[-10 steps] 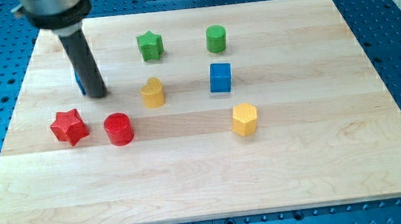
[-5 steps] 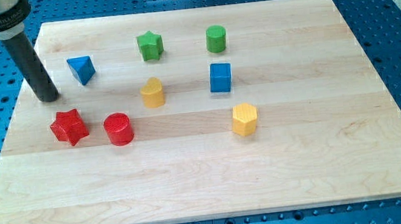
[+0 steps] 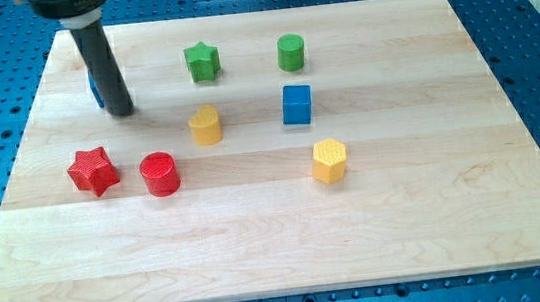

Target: Slide the blue triangle diagonal to the yellow heart

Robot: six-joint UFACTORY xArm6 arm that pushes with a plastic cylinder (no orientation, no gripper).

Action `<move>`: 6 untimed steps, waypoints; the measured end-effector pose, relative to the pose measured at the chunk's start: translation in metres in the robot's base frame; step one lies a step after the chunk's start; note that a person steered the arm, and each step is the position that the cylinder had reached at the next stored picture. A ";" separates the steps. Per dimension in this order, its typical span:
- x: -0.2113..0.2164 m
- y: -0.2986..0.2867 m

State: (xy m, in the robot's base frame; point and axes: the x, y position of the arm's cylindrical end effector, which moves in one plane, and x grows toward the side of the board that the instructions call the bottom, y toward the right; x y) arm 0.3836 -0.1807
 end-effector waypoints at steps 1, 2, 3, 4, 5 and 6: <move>0.034 -0.011; 0.013 -0.055; 0.002 -0.073; 0.002 -0.073; 0.021 -0.025; 0.020 0.086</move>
